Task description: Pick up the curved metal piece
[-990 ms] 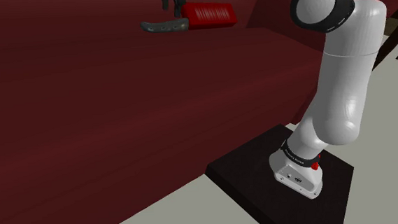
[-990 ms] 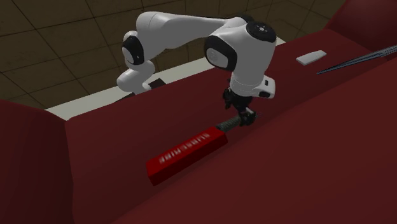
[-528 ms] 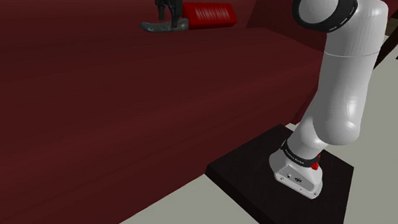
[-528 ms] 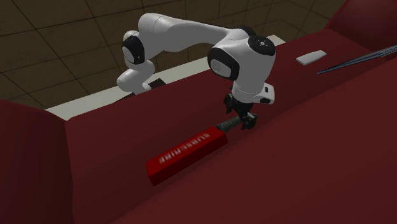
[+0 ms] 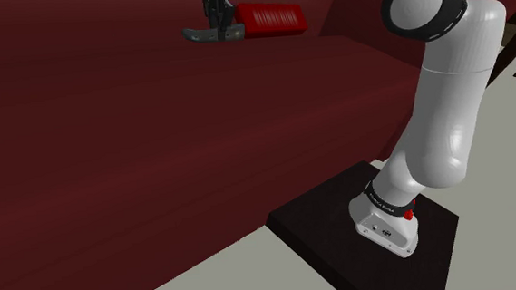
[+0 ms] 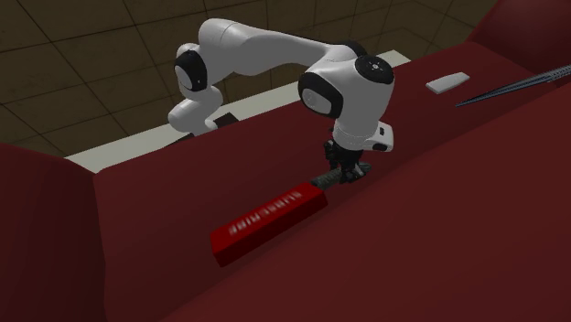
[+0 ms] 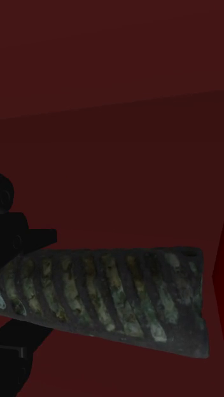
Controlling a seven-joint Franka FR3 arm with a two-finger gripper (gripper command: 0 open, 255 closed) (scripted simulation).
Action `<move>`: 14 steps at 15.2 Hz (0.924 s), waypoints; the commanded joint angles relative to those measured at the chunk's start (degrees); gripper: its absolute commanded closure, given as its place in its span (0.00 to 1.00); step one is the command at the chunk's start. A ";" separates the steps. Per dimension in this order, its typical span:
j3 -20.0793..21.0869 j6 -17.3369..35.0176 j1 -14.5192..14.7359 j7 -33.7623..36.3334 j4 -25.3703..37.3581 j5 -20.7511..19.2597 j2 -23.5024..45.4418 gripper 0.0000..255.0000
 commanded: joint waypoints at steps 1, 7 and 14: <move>0.00 -0.05 0.00 0.00 -0.03 0.00 0.07 1.00; 0.01 -3.15 -0.11 0.09 4.36 0.09 1.35 1.00; 0.03 -11.07 -0.57 0.22 16.31 0.42 5.38 1.00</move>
